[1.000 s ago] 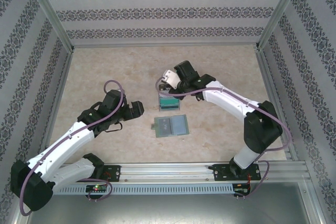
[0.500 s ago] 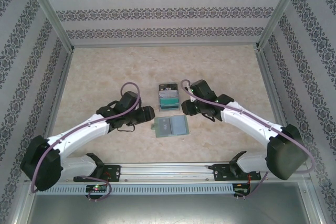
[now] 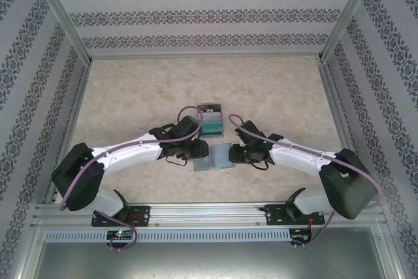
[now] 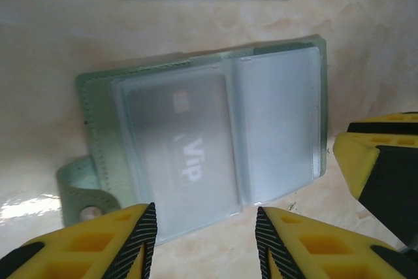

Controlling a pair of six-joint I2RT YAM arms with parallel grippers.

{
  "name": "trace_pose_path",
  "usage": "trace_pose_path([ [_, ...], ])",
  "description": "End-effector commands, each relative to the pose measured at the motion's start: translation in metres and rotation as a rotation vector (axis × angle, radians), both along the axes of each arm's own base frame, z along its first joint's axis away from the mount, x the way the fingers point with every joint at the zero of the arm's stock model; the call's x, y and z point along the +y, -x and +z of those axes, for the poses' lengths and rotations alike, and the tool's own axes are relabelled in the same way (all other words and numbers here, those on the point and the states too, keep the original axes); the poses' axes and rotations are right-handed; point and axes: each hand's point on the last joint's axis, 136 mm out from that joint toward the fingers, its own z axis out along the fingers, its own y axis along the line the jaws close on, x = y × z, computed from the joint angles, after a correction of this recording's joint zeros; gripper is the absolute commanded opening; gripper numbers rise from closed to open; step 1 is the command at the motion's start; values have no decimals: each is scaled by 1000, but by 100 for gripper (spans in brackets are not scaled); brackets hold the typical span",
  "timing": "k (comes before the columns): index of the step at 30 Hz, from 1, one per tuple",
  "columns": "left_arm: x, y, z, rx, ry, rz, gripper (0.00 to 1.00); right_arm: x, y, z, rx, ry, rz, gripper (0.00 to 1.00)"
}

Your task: Take the credit cards out of the card holder

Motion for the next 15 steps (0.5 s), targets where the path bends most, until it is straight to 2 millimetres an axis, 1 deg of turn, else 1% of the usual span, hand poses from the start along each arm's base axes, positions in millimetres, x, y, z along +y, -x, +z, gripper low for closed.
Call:
trace_pose_path([
  [1,-10,6,-4,32,-17,-49,43,12,-4,-1,-6,-44,-15,30],
  [4,-12,10,-11,63,-34,-74,39,15,-4,-5,2,-41,-11,27],
  [6,-12,12,-15,77,-50,-83,39,15,-4,-8,6,-34,-11,26],
  [9,-9,13,-23,100,-81,-86,39,15,-3,-12,15,-26,-12,26],
  [15,-2,13,-31,115,-136,-76,37,14,-3,-13,19,-22,-14,26],
])
